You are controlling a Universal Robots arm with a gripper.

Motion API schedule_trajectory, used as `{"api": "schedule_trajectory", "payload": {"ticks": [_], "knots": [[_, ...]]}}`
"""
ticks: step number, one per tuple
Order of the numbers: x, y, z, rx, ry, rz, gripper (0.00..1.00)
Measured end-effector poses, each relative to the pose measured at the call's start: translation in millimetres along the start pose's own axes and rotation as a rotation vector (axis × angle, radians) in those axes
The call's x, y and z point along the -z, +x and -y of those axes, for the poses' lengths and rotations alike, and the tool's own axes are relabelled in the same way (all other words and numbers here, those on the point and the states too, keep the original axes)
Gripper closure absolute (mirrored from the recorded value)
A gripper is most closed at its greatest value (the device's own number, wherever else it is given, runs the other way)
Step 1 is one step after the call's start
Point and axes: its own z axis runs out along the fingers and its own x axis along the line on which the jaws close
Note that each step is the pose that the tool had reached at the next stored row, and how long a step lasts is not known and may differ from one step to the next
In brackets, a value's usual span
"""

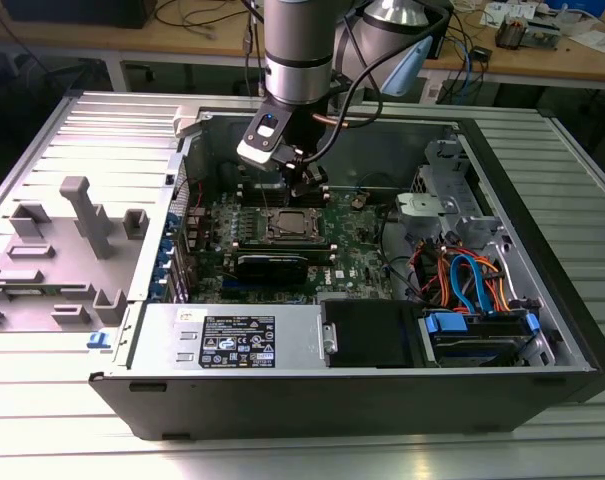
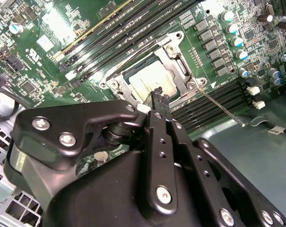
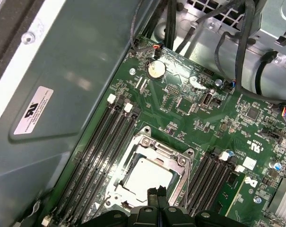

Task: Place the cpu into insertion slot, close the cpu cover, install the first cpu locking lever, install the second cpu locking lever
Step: 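Install the first cpu locking lever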

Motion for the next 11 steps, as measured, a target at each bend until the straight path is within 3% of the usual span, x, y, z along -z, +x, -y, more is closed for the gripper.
{"api": "schedule_trajectory", "payload": {"ticks": [11], "knots": [[0.0, 0.0, 0.0, 0.0, -0.0001, 0.0, 0.89]]}}
